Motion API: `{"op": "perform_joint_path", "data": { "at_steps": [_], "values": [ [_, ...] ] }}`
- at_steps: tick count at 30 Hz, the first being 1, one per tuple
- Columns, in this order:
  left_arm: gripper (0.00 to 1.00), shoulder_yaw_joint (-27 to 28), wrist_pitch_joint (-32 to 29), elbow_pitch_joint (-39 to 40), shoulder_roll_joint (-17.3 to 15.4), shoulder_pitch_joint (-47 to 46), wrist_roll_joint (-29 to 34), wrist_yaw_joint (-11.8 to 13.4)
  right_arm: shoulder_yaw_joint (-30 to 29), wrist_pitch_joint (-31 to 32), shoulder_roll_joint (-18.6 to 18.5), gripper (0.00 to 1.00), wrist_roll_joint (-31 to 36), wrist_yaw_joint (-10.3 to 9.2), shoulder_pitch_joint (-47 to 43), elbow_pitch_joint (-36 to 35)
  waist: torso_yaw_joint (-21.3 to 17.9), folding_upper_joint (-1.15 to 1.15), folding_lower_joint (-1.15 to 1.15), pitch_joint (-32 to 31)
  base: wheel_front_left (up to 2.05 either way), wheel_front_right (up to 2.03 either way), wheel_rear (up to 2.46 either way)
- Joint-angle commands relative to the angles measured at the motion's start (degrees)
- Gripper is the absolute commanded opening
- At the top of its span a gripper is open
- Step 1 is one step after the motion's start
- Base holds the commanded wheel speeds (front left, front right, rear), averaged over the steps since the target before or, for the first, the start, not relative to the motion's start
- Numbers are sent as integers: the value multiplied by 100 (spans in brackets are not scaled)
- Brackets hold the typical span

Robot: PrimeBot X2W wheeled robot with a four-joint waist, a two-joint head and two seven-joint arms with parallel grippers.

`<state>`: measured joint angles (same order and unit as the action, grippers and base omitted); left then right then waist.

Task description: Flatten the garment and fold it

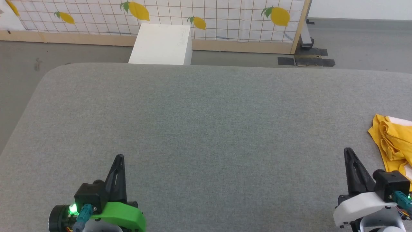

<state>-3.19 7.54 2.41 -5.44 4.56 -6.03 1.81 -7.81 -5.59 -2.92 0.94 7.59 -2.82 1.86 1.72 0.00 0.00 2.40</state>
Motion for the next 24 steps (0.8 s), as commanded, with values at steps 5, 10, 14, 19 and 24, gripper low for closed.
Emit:
{"op": "perform_joint_path", "data": {
  "at_steps": [5,10,14,19,24],
  "values": [
    [0,45,-90,-38,46,-167,78,-42,91,58,2,0,-32,-5,119,-41,-16,0,0,-22,0,0,0],
    [0,68,-147,-55,64,-191,123,-53,150,100,2,0,-37,-6,133,-53,-29,0,0,-40,0,0,0],
    [0,87,-193,-69,79,-211,160,-63,198,135,2,0,-41,-6,144,-63,-40,0,0,-56,0,0,0],
    [0,112,-252,-88,98,-237,206,-75,259,180,3,0,-47,-6,159,-76,-54,0,0,-75,0,0,0],
    [0,135,-309,-105,115,-262,251,-87,318,222,3,0,-52,-7,172,-88,-67,0,0,-94,0,0,0]
  ]
}}
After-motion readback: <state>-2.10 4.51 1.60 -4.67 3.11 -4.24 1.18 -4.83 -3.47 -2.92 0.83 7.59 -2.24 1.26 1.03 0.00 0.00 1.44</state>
